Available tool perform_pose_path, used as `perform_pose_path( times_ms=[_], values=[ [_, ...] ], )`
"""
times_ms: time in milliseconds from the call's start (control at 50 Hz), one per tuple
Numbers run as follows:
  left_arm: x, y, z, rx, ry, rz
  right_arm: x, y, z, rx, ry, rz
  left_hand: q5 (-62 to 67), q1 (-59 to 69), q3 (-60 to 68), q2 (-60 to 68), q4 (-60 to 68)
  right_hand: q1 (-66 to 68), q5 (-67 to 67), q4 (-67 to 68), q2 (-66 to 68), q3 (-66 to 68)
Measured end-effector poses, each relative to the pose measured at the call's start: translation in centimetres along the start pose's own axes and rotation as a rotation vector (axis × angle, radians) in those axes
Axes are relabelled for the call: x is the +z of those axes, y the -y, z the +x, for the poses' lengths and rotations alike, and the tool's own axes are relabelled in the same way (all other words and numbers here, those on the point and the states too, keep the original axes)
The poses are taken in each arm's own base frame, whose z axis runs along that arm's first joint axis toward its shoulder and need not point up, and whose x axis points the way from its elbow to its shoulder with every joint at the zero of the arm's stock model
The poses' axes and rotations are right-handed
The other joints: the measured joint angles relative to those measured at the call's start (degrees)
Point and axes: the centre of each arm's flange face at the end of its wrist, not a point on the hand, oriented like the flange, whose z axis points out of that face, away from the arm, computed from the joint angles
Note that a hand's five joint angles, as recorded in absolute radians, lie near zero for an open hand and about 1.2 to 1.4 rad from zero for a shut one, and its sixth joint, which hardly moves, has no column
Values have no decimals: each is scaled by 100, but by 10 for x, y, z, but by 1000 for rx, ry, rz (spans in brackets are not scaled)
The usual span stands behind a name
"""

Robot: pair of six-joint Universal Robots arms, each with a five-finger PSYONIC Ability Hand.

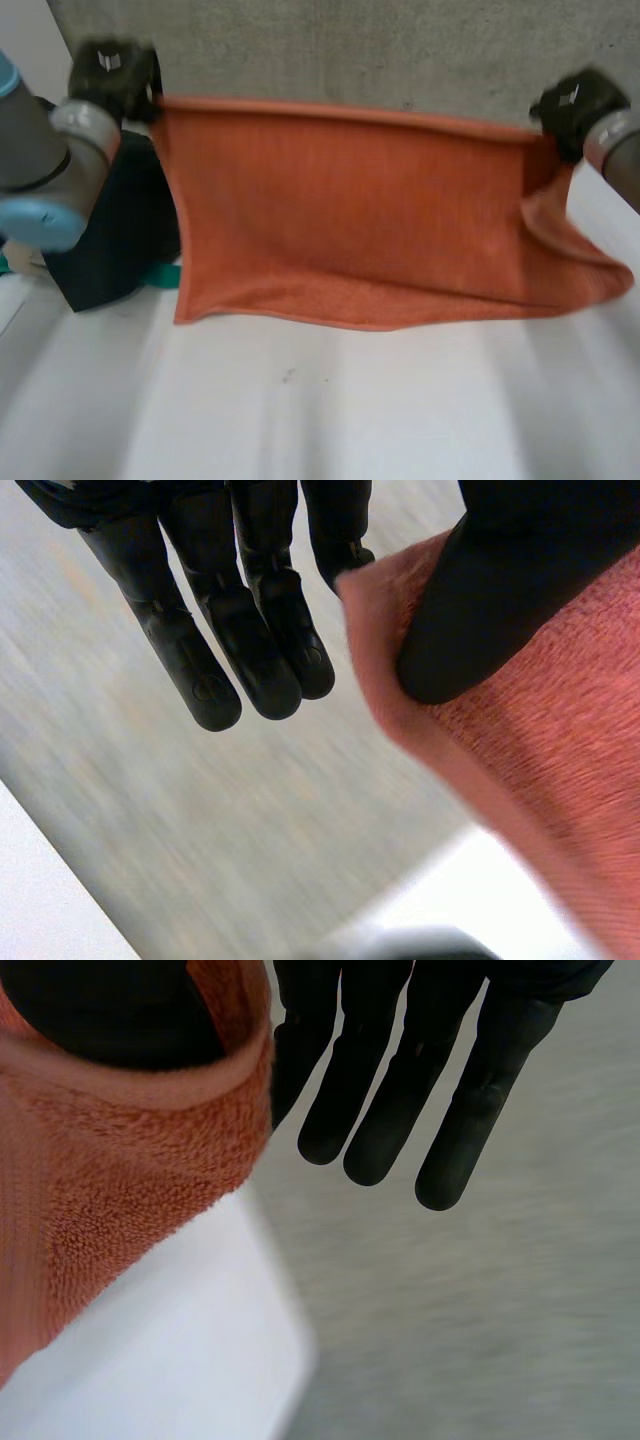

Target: Fold the laundry.

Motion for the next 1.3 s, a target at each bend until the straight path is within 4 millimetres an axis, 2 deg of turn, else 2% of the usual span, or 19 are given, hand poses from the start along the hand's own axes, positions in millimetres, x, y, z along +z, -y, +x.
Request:
perform_pose_path(
  times_ms=[40, 140, 220, 300, 380, 420, 460, 500, 640, 720, 780, 840, 960, 1040, 1140, 1260, 1300],
  values=[
    [23, 17, -8, 22, 59, 140, 14, 13, 15, 11, -130, 79, 0, 0, 0, 0, 0, 0, 0, 0, 0, 0],
    [51, 63, -33, 30, 181, 430, 21, 53, 58, 56, -404, 316, 0, 0, 0, 0, 0, 0, 0, -1, 0, 0],
    [54, 89, -46, -7, 220, 562, 10, 76, 79, 73, -515, 467, 0, 0, 0, 0, 0, 0, 21, 0, 0, 0],
    [49, 91, -50, -42, 216, 563, 0, 81, 80, 76, -516, 509, 0, 0, 0, 0, 0, 0, 92, 0, 0, 0],
    [40, 74, -47, -60, 197, 481, -6, 70, 63, 85, -431, 468, 0, 0, 0, 0, 0, 0, 119, 0, 0, 0],
    [27, 49, -42, -67, 175, 377, -9, 53, 41, 102, -321, 400, 0, 0, 0, 0, 0, 0, 122, 0, 0, 0],
    [18, 35, -38, -70, 162, 321, -10, 43, 26, 114, -254, 360, 0, 0, 0, 0, 0, 0, 122, 0, 0, 0],
    [3, 9, -29, -72, 136, 231, -11, 23, 1, 137, -147, 298, 0, 0, 0, 0, 0, 0, 122, 1, 0, 0],
    [-43, -58, -2, -62, 59, 41, -9, -41, -66, 206, 84, 120, 0, 0, 0, 0, 0, 0, 122, 1, 0, 1],
    [-58, -80, 6, -40, 39, -16, -6, -72, -90, 238, 148, 28, 0, 0, 0, 1, 0, -1, 122, 0, -1, 0],
    [-64, -88, 7, -28, 36, -40, -6, -88, -99, 270, 174, -31, 0, 0, 0, 1, 0, -26, -236, -488, -461, -499],
    [-68, -90, 6, -24, 40, -55, -6, -99, -102, 322, 185, -88, 0, 0, 0, 1, 0, -1345, -1535, -1730, -1706, -1716],
    [-73, -88, 4, -32, 37, -79, -6, -112, -96, 444, 172, -170, 0, 0, 0, 1, 0, -2244, -2498, -2619, -2518, -2526],
    [-79, -87, 6, -40, 27, -107, -7, -122, -90, 532, 157, -229, 0, 0, 0, 1, 0, -1878, -2016, -2222, -2139, -2180],
    [-87, -84, 4, -43, 23, -138, -10, -133, -82, 579, 154, -296, 0, 0, 0, 1, 0, -22, -84, -246, -119, -207],
    [-99, -77, -1, -43, 19, -186, -18, -138, -69, 579, 160, -349, 0, 0, 0, 1, 0, -22, 12, -12, 8, -2],
    [-109, -73, -1, -40, 4, -232, -25, -135, -61, 562, 167, -364, 0, 0, 0, 1, 0, -22, 12, -8, 8, -2]
  ],
)
